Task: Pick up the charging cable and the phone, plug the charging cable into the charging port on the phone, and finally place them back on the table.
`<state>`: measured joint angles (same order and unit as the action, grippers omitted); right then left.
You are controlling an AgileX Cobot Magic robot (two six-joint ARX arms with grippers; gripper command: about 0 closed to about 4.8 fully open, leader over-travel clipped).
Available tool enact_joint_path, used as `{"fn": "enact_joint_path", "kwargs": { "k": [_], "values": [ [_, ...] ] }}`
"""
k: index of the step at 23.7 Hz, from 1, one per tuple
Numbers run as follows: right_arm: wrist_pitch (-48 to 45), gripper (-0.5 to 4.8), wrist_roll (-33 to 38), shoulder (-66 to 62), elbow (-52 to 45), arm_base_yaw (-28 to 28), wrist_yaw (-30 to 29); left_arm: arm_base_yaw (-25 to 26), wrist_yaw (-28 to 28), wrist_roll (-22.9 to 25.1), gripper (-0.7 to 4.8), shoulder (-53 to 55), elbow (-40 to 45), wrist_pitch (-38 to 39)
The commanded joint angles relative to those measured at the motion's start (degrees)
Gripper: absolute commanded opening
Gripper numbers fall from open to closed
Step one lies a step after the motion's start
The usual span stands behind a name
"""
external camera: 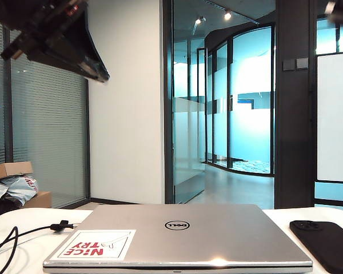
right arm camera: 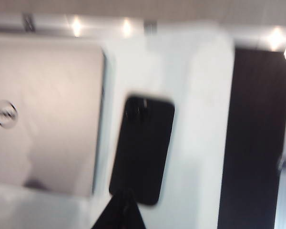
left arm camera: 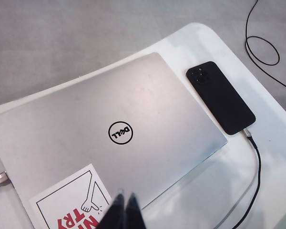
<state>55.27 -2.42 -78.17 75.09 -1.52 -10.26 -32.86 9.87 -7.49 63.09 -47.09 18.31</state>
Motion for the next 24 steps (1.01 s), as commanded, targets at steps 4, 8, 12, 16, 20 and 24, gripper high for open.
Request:
{"fn": "enact_joint_path", "kwargs": {
  "k": [4, 8, 12, 16, 20, 24],
  "values": [
    [-16.0, -0.07, -0.81, 19.61, -17.77, -0.02, 0.22, -0.09, 0.02, 0.0, -0.06, -3.61, 1.27, 0.87],
    [-20.09, -0.07, -0.83, 28.87, -27.91, 0.0, -0.35, -0.09, 0.0, 0.0, -0.06, -5.7, 6.56, -1.64],
    [-31.54, -0.07, -0.81, 36.52, -39.36, 0.0, -0.31, -0.09, 0.0, 0.02, -0.06, -6.23, 12.0, -8.85],
    [-36.3, -0.07, -0.81, 41.42, -45.75, 0.0, -0.37, -0.09, 0.0, 0.04, -0.06, -6.23, 19.37, -18.86],
    [-39.23, -0.07, -0.61, 48.61, -50.88, 0.0, -1.9, -0.09, 0.0, 0.22, -0.06, -6.23, 25.07, -25.14],
    [-39.23, -0.05, -0.61, 52.92, -53.53, 0.0, -1.66, -0.09, -0.02, 0.24, -0.06, -6.23, 27.76, -27.17]
  ]
}}
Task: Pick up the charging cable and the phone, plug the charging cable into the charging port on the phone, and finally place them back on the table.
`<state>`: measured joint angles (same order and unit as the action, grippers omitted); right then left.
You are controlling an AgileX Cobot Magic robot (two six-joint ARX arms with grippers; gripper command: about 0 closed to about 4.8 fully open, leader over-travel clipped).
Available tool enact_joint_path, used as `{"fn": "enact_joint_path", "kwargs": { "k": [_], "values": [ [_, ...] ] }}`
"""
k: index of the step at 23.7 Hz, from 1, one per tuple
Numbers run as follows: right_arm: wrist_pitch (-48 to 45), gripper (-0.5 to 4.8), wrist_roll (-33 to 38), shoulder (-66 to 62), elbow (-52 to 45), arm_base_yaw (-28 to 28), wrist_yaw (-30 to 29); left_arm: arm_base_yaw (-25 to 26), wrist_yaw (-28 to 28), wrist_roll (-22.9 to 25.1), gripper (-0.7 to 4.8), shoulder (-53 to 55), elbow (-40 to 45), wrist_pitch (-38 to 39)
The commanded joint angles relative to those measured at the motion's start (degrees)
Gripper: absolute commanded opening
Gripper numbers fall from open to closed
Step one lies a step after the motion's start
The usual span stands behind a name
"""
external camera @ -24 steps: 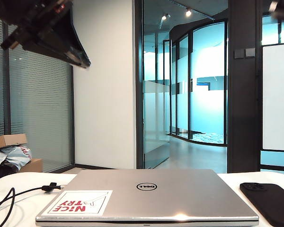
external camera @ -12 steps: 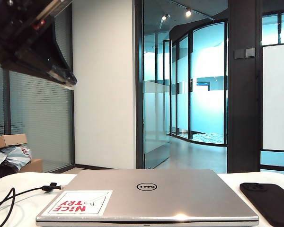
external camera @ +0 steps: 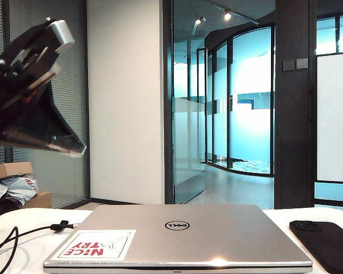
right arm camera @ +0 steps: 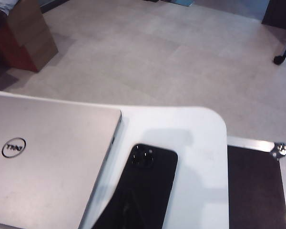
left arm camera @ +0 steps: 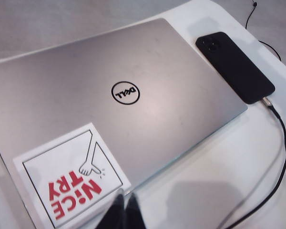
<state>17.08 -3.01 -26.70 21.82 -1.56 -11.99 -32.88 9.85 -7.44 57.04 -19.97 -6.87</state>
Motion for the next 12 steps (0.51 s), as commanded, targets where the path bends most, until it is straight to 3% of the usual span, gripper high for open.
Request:
{"fn": "enact_joint_path", "kwargs": {
  "k": [1, 12],
  "values": [
    [-0.57, -0.05, -0.02, 2.49, -0.33, 0.02, 0.11, -0.07, 0.0, 0.2, -0.06, -0.17, 0.79, -2.49],
    [-0.59, -0.05, -0.04, 3.32, -0.33, 0.02, 0.09, -0.07, 0.0, 0.59, -0.06, -1.53, 0.72, -8.9]
  ]
}}
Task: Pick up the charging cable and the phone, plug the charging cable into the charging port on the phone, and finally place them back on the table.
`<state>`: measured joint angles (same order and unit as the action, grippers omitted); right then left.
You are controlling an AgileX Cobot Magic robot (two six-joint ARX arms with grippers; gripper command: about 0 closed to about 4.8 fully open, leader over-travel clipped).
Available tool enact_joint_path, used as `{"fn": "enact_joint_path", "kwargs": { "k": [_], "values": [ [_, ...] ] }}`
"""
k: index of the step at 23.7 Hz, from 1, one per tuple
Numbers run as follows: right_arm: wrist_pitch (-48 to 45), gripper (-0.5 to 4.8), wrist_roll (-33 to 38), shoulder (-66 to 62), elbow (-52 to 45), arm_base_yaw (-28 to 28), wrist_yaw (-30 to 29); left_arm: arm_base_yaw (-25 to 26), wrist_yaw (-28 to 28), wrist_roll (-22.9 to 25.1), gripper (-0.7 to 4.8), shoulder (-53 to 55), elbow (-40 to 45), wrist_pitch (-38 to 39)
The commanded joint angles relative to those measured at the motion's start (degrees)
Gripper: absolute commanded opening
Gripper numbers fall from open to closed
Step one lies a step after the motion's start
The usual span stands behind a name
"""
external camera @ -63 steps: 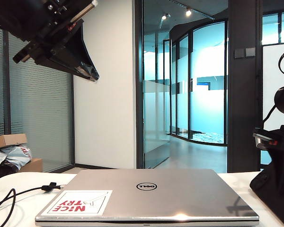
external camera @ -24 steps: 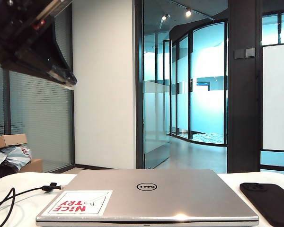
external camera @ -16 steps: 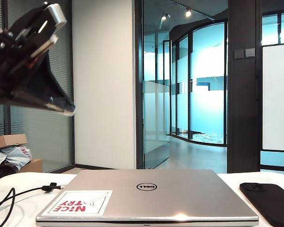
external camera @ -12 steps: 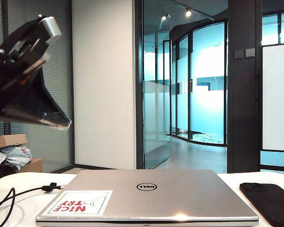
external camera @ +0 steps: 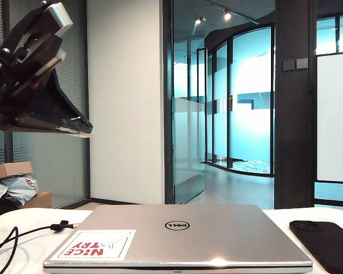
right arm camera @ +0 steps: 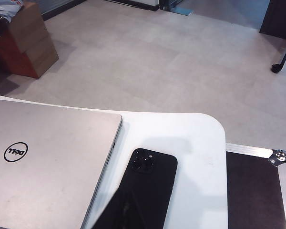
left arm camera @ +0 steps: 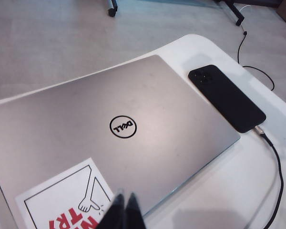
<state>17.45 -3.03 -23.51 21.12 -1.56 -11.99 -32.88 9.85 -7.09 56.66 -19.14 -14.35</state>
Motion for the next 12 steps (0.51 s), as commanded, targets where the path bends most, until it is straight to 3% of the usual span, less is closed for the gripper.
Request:
{"fn": "enact_joint_path", "kwargs": {
  "k": [1, 6, 11, 12],
  "values": [
    [-0.96, -0.05, 0.0, 0.13, 0.37, 0.04, 0.09, -0.02, 0.0, 0.5, -0.06, -3.43, -0.11, -1.44],
    [-0.98, -0.05, 0.0, 0.13, 0.37, 0.02, 0.09, 2.89, -0.22, 7.98, -0.06, -13.42, -0.07, -1.16],
    [-0.98, -0.05, 0.0, 0.13, 0.37, 0.02, 0.09, 13.66, -0.22, 8.63, -0.06, -20.98, -0.04, 1.55],
    [-0.98, -0.05, 0.0, 0.13, 0.37, 0.02, 0.09, 17.68, -0.22, 8.63, -0.06, -23.15, -0.04, 2.84]
  ]
}}
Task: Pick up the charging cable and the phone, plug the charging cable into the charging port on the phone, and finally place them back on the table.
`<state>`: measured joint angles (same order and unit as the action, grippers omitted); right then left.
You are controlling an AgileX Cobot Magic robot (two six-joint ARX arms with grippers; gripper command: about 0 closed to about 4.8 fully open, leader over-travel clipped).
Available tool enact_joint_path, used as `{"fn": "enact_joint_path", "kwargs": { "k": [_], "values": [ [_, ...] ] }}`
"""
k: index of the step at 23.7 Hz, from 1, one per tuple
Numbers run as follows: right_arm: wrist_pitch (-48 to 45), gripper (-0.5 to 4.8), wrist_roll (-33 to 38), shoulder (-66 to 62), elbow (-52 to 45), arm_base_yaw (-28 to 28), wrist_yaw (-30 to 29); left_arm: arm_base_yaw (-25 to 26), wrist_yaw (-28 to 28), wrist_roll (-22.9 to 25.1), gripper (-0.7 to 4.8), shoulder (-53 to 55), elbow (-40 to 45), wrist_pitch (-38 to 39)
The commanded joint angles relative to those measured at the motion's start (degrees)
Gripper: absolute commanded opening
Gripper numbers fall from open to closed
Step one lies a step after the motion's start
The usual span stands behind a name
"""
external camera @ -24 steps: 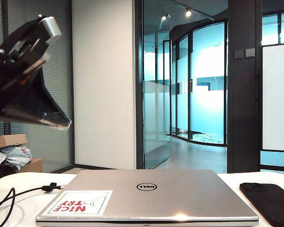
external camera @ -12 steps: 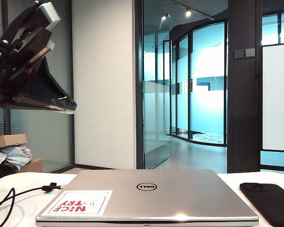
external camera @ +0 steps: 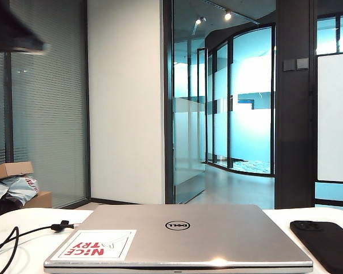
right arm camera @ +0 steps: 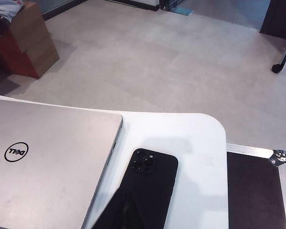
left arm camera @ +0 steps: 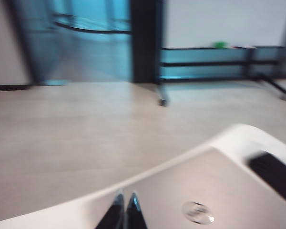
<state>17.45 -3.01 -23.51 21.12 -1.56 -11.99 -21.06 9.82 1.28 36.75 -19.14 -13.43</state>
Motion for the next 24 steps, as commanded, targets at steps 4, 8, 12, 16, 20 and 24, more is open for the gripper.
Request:
{"fn": "enact_joint_path", "kwargs": {
  "k": [4, 8, 12, 16, 20, 24],
  "values": [
    [-0.96, -0.05, -0.02, 0.13, 0.37, 0.04, 0.09, 13.09, -0.2, 0.26, -0.06, -8.55, 1.64, 3.13],
    [-1.01, -0.05, -0.04, 0.13, 0.37, 0.02, 0.07, 17.68, -0.2, 0.26, -0.06, -13.97, 4.96, 3.56],
    [-0.98, -0.05, -0.04, 0.13, 0.37, -0.02, 0.11, 21.46, -0.22, 0.24, -0.06, -18.58, 7.85, 5.29],
    [-0.98, -0.05, -0.02, 0.13, 0.37, 0.02, 0.09, 22.21, -0.28, 0.22, -0.06, -22.88, 11.43, 5.66],
    [-0.98, -0.05, -0.02, 0.13, 0.37, 0.02, 0.09, 22.21, -0.39, 0.22, -0.06, -25.81, 13.97, 5.62],
    [-0.98, -0.05, -0.04, 0.13, 0.37, 0.02, 0.09, 22.21, -0.39, 0.22, -0.06, -28.26, 17.29, 4.74]
  ]
}}
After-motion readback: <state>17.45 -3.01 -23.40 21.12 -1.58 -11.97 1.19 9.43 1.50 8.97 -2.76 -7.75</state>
